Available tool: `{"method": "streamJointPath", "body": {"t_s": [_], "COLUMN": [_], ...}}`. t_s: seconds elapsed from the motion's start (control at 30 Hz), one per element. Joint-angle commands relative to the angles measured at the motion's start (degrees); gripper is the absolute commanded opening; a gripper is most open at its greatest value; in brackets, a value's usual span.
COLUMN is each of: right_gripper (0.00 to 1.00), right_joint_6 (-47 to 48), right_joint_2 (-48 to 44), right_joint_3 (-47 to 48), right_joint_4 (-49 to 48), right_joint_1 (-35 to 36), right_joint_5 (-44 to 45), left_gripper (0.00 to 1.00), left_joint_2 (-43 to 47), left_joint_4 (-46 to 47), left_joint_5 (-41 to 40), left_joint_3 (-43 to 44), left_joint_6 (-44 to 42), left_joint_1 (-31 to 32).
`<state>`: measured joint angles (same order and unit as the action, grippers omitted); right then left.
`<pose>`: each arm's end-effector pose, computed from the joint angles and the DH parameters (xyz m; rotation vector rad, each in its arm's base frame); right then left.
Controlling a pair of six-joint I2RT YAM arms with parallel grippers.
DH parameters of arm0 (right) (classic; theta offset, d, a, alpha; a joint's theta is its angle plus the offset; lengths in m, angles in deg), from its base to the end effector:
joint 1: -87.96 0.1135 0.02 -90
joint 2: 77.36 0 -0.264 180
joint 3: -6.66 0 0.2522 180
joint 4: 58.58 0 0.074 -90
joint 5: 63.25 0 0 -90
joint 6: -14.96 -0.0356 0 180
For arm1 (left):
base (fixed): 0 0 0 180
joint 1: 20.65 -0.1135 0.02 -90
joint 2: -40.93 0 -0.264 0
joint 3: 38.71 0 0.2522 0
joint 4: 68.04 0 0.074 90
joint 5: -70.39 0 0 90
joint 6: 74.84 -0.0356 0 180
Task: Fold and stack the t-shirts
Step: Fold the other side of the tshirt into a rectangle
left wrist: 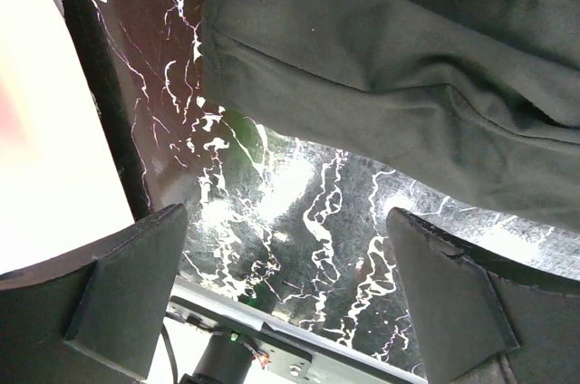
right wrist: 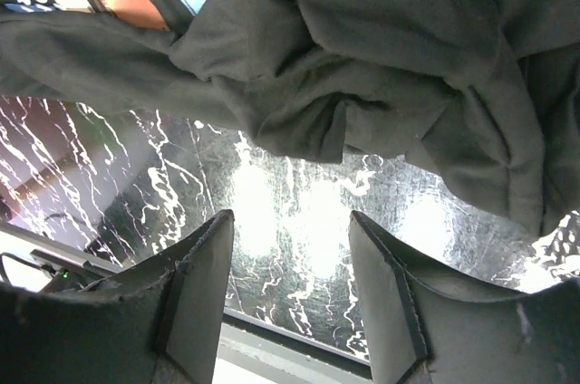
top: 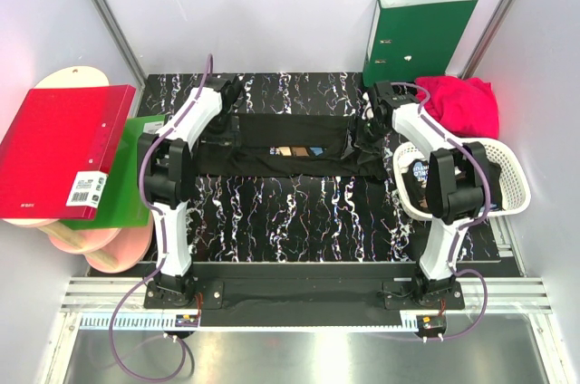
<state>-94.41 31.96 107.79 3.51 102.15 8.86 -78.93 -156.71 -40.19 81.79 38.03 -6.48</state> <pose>0.3787 0.1070 0.2252 0.0509 2.8483 0.5720 0.3980 -0.0876 0.2380 -0.2333 2.9459 0.4926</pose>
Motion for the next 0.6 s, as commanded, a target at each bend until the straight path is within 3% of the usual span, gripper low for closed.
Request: {"method": "streamJointPath", "body": {"t_s": [0.0, 0.23, 0.3, 0.37, 0.47, 0.57], "right_gripper": [0.61, 0.55, 0.40, 0.13, 0.00, 0.00], "right_joint_6": [-0.8, -2.7, -3.2, -4.5, -4.1, -3.9], "right_joint_2": [1.7, 7.0, 8.9, 9.7, 10.0, 8.3], "right_joint_3": [1.6, 5.4, 7.0, 8.4, 11.1, 11.9], "right_joint_4": [-0.2, -2.8, -3.7, -5.5, -6.0, -6.1], "right_joint_1": [-0.2, -0.1, 0.0, 0.6, 2.2, 3.2], "right_joint_5": [-1.3, 2.3, 3.1, 4.6, 7.2, 9.2], "left_gripper": [0.99, 0.99, 0.99, 0.99, 0.99, 0.99], "left_joint_2": [1.4, 1.2, 1.1, 1.2, 1.4, 1.2], "left_joint_4": [1.2, 1.4, 1.4, 1.6, 1.9, 2.6], "left_joint_5": [0.4, 0.2, 0.3, 0.7, 1.0, 1.0], "left_joint_3": [-0.1, -0.4, -0.3, -0.6, -1.6, -3.0], "left_joint_6": [-1.5, -2.7, -2.9, -3.0, -3.4, -3.9], "left_joint_1": [-0.1, -0.2, -0.2, -0.1, -0.1, -0.1]}}
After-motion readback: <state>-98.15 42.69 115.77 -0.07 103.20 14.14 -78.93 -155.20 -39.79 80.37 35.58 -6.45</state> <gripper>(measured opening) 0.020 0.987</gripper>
